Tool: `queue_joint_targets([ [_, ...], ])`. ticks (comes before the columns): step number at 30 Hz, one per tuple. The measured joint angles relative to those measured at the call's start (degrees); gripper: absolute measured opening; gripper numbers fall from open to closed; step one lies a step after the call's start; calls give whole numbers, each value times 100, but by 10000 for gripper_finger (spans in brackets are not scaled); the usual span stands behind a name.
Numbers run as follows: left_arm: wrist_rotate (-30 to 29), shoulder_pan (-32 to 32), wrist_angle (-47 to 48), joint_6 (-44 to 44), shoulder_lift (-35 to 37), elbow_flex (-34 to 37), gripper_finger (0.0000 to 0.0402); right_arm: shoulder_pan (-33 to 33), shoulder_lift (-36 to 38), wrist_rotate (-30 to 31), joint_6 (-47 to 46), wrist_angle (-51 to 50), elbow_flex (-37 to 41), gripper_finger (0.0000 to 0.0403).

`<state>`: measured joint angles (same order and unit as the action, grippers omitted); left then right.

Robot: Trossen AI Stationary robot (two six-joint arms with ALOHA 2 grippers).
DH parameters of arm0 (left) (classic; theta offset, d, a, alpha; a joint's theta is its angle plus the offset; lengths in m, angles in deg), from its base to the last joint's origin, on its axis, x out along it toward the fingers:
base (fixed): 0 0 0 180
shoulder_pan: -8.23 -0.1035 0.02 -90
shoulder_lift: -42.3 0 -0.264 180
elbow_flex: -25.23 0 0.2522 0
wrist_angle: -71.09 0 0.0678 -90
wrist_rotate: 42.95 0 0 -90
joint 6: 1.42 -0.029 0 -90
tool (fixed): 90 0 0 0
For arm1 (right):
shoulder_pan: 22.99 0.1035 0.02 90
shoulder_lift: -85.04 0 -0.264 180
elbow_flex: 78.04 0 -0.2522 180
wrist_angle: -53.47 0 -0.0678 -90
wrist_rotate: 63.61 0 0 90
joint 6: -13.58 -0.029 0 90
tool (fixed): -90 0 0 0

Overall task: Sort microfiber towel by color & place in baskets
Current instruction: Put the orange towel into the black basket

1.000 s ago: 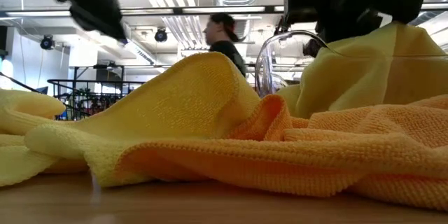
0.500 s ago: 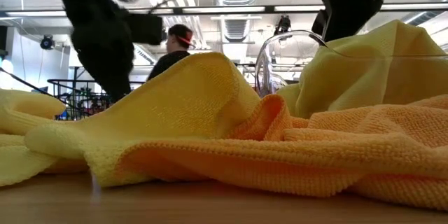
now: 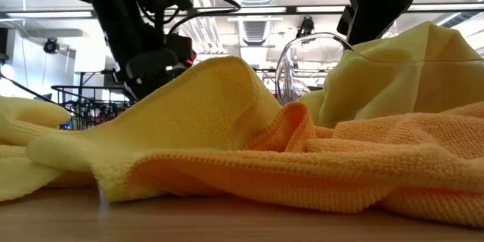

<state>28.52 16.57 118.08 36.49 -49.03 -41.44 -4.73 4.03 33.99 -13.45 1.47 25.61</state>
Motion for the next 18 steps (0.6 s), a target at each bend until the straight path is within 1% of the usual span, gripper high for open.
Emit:
queue_joint_targets([
  [5,-196,-174,-158,93,-306,0,239,0,0,-2,-104,4,0,13],
  [9,-210,-254,-343,-84,-649,2,264,28,0,-11,-346,-84,-58,13],
  [14,-442,-260,-435,-83,-882,-1,265,170,0,-35,-494,-96,-246,13],
  [16,-462,-260,-460,-120,-943,-12,255,230,0,-34,-513,-97,-331,13],
  [18,-474,-257,-476,-139,-988,-18,235,298,0,-31,-529,-92,-413,13],
])
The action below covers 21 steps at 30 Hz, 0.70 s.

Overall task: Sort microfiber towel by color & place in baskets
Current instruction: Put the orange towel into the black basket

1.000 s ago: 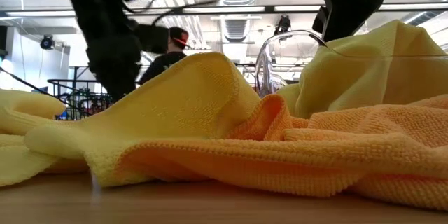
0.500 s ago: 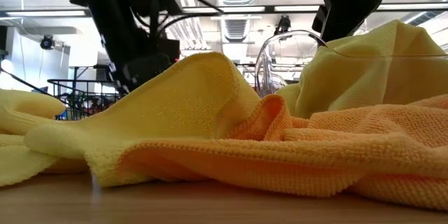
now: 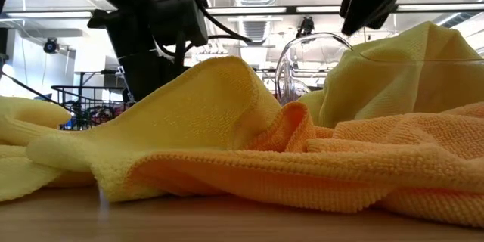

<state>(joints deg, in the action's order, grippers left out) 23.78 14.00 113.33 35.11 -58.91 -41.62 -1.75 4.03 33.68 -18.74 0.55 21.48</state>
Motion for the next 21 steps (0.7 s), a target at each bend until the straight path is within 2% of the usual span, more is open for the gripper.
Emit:
queue_joint_targets([
  [4,-26,1,1,-39,-37,3,171,126,0,23,-7,8,-152,13],
  [11,-3,-8,187,-74,86,33,18,275,0,37,-8,64,-240,13],
  [15,68,46,358,-156,464,49,12,372,0,184,-10,61,-240,13],
  [21,63,205,658,-389,1483,46,3,510,-2,470,-10,72,-240,13],
])
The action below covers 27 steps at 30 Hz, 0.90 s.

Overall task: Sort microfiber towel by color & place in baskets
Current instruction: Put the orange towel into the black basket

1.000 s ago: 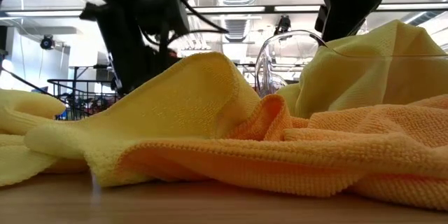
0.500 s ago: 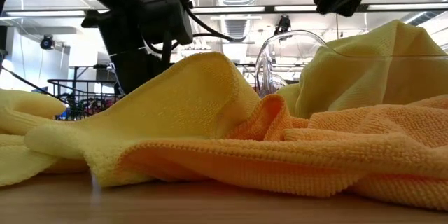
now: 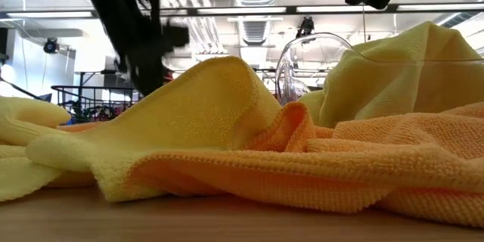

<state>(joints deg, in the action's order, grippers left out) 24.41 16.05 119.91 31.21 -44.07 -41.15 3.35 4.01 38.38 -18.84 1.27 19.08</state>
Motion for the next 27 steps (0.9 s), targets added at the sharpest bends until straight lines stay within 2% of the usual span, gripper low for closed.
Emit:
queue_joint_targets([
  [8,-239,27,30,-649,1621,-8,1,81,-2,464,132,42,7,13],
  [13,-1453,16,-166,-1125,2503,-11,0,79,-2,826,281,100,9,13],
  [15,-1724,-15,-373,-1524,2819,-13,0,79,-2,969,309,118,9,13],
  [23,-1744,-563,-1611,-3077,3767,-17,0,79,-4,1422,347,141,27,13],
  [27,-1832,-1240,-1930,-3839,3880,-20,0,77,-4,1682,386,144,46,13],
])
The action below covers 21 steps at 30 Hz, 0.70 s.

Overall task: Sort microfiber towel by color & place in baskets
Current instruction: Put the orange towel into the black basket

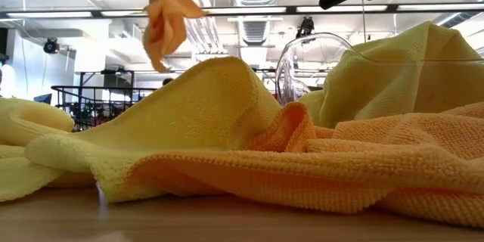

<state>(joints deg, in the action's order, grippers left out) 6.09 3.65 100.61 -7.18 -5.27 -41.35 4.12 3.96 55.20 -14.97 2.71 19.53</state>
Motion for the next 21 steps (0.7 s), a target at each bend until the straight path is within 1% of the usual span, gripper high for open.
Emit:
queue_joint_targets([
  [3,-389,-820,52,-322,-41,0,0,0,-1,124,14,0,9,13],
  [5,-329,-1425,222,-282,-102,0,0,0,-2,135,17,4,15,13],
  [8,248,-2203,500,-31,-249,31,0,0,-2,139,19,7,44,13],
  [10,737,-2584,692,156,-358,56,0,0,-2,143,16,29,80,13],
  [11,857,-2732,728,208,-410,71,0,0,-2,144,15,57,109,13],
  [13,950,-2922,724,331,-496,108,0,0,-2,146,20,90,171,13],
  [15,1166,-3007,773,450,-585,130,0,0,-2,146,18,132,223,13],
  [17,1588,-3014,820,592,-667,160,0,0,-2,146,11,136,256,13],
  [20,2378,-3012,1062,860,-814,164,0,0,-2,146,4,142,269,13],
  [21,2516,-3012,1200,953,-875,173,0,0,-2,146,-13,155,269,13],
])
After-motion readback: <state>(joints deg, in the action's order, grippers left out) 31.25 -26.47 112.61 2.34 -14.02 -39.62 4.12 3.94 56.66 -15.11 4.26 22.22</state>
